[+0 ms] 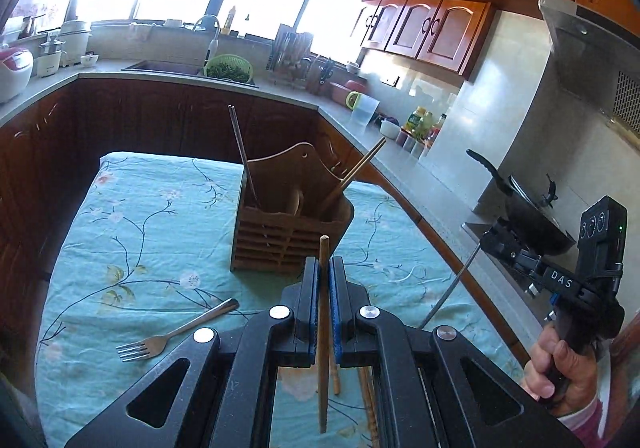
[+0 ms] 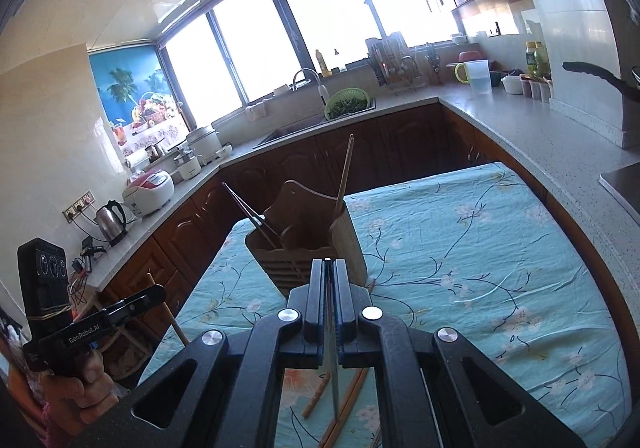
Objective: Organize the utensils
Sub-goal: 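Lift both held chopsticks toward the wooden holder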
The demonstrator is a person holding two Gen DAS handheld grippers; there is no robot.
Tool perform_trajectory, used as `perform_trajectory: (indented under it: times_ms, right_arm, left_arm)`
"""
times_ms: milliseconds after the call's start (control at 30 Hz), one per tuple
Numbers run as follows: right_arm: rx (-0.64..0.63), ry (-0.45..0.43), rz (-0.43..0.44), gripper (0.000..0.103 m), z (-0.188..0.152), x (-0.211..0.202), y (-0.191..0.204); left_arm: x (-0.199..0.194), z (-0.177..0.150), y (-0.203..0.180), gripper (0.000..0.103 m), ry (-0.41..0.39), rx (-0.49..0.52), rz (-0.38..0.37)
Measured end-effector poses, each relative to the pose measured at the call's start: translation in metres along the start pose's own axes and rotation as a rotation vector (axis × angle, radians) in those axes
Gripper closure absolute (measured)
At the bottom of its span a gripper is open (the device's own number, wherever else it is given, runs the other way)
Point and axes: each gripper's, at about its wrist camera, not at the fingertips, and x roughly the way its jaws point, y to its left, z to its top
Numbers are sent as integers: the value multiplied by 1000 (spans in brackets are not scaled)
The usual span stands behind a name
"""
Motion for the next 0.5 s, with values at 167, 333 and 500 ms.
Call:
perform_trajectory:
  times_ms: [167, 333, 500]
  right_arm:
    - [-13, -14, 2, 99, 5, -3, 6]
    - [-21, -24, 6, 100, 11, -1, 10]
    - [-34, -39, 12, 100, 18, 0, 13]
  left_arm:
    - [-9, 8, 3, 100, -36, 1, -4]
    - [-11, 14, 5, 100, -61, 7, -1]
    - [-14, 23, 10, 100, -93, 4, 9]
